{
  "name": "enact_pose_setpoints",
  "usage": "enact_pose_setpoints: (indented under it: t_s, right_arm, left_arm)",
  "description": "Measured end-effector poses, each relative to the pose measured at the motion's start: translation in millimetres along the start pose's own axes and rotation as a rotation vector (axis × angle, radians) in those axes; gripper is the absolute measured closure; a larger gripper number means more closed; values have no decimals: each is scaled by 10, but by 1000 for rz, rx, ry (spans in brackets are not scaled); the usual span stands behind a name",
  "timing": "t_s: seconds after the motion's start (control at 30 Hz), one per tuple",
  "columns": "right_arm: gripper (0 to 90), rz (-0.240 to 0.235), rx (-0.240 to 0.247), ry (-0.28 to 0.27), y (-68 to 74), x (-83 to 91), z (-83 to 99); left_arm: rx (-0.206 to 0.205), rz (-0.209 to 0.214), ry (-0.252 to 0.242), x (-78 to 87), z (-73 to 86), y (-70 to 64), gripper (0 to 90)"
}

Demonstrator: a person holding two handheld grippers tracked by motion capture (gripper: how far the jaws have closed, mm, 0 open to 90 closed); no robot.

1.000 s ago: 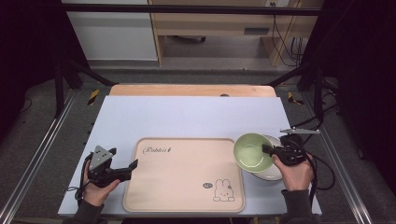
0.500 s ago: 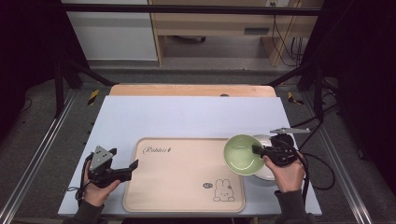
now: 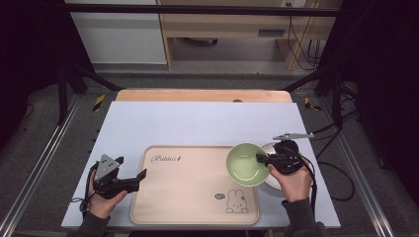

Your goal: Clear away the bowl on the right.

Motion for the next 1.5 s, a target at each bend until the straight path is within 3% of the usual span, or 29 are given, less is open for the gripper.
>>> enact_pose_setpoints:
  t_s: [0.4,0.87,1.5]
  right_arm:
    - [832,-30,29,-8,176,-85,-131]
    - [831,-82,66,-10,469,-348,-310]
    - [831,-88,72,31,602,-781,-351]
  left_arm:
    - [6,1,-8,11,-10,2,73]
    - [8,3,-17,33,-25,-1,73]
    - [6,6,-17,38,-26,-3,73]
Point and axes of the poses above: each handheld gripper's, and its own axes: x roughly backward along the jaws, z roughly out of its underside, y roughly to its left, the point moved 6 cm from there along -x, roughly forward along the jaws, and after that the axes turned 4 degrees about -z, right-handed, at the moved point
